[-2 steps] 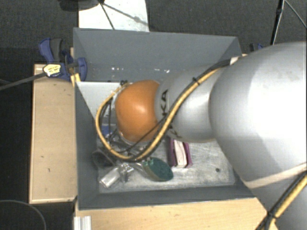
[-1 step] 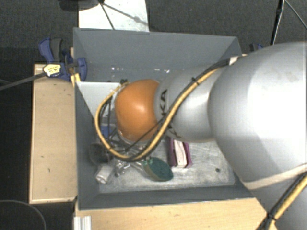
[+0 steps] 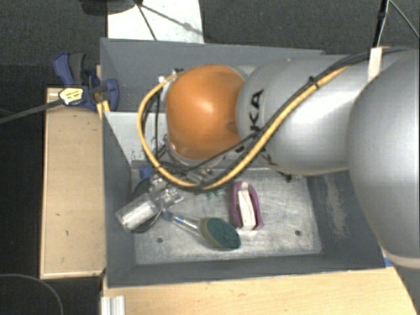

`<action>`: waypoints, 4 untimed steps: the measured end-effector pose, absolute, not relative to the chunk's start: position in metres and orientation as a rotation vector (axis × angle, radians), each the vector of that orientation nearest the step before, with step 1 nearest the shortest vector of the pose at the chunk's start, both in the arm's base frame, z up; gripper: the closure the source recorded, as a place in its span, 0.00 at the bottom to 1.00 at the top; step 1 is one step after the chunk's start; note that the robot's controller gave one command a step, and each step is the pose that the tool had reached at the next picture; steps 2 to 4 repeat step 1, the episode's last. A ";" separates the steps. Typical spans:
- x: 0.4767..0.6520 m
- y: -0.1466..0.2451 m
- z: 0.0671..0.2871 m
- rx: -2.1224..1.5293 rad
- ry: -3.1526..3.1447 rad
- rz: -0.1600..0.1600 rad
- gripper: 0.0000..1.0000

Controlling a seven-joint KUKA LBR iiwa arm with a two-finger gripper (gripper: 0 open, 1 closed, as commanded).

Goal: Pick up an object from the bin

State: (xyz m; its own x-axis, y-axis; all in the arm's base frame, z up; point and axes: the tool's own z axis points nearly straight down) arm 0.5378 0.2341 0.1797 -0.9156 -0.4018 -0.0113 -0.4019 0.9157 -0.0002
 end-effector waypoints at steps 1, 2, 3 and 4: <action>0.536 0.229 0.241 -0.646 3.063 0.003 1.00; 0.536 0.229 0.241 -0.646 3.063 0.003 1.00; 0.536 0.229 0.241 -0.646 3.063 0.003 1.00; 0.536 0.229 0.241 -0.646 3.063 0.003 1.00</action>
Offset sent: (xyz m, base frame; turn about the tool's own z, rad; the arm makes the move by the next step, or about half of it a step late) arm -0.0037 -0.0056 0.0567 -0.0082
